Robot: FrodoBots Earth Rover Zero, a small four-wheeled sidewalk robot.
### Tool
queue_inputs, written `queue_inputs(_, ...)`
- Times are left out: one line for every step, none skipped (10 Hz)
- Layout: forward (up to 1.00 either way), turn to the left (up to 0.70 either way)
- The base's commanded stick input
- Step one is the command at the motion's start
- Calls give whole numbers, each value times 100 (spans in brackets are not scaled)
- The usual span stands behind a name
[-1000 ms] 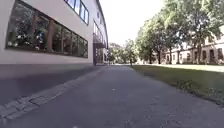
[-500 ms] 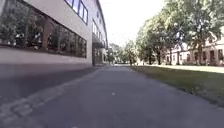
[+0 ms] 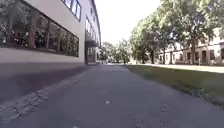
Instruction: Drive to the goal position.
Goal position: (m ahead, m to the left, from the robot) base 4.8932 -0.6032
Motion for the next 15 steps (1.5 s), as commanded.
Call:
queue_inputs(85,0)
queue_inputs(85,0)
queue_inputs(85,0)
queue_inputs(85,0)
queue_inputs(85,0)
queue_inputs(85,0)
queue_inputs(85,0)
queue_inputs(85,0)
queue_inputs(85,0)
queue_inputs(85,0)
queue_inputs(85,0)
queue_inputs(85,0)
queue_inputs(85,0)
queue_inputs(85,0)
queue_inputs(85,0)
